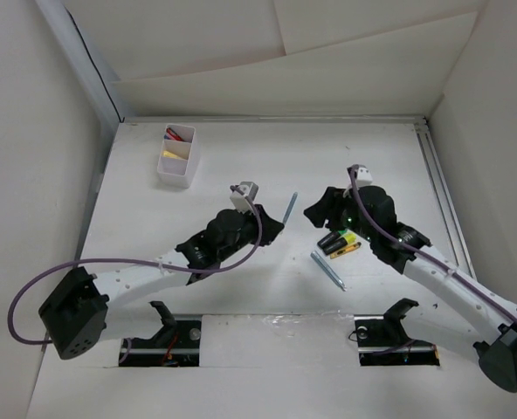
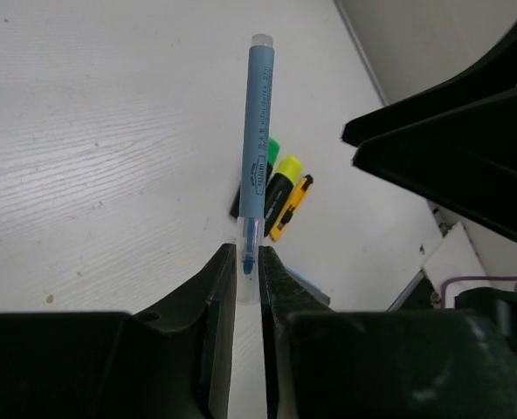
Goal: Sort the stationery into containers
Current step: Pass the stationery from the left arm to the right, then pass the stationery from the right arm to the left, then place the stationery into the container
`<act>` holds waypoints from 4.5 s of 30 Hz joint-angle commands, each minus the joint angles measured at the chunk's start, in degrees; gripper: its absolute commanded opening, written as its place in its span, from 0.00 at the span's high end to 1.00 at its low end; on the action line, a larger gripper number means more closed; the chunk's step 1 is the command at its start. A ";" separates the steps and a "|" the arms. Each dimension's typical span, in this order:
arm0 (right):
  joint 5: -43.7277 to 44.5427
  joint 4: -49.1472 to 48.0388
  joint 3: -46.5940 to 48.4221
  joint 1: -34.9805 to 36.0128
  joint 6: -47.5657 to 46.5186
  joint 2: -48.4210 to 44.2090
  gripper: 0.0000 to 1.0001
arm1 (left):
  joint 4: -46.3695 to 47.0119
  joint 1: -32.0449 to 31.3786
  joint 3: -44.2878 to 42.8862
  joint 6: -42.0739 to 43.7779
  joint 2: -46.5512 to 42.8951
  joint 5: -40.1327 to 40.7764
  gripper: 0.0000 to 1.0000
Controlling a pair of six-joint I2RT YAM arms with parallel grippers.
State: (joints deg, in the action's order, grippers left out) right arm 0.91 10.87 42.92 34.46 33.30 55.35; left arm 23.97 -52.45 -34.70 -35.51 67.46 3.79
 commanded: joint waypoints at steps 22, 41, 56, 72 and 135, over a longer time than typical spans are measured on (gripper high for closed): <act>-15.94 -23.27 -3.63 0.17 3.18 4.85 0.49 | 16.37 0.94 5.69 -9.67 -7.08 -6.78 1.00; -14.71 -24.41 -2.49 1.75 2.56 6.43 0.97 | 19.02 0.94 6.31 -11.43 -5.85 -8.54 0.97; -9.79 -15.00 0.59 2.37 -6.49 8.72 1.00 | -4.79 0.94 -9.94 -5.98 -1.47 -0.98 0.64; -9.26 -13.95 2.34 4.74 -8.16 9.86 1.00 | -12.45 0.94 -20.40 -2.46 9.09 7.36 0.71; -0.20 -18.70 0.41 4.74 -8.60 12.76 0.41 | -12.64 50.78 -67.44 5.00 48.82 19.23 1.00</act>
State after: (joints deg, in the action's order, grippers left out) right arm 2.24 -4.75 42.17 38.72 25.26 68.07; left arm 5.85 -1.89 -102.02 -32.71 117.27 20.99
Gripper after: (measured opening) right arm 0.597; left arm 0.105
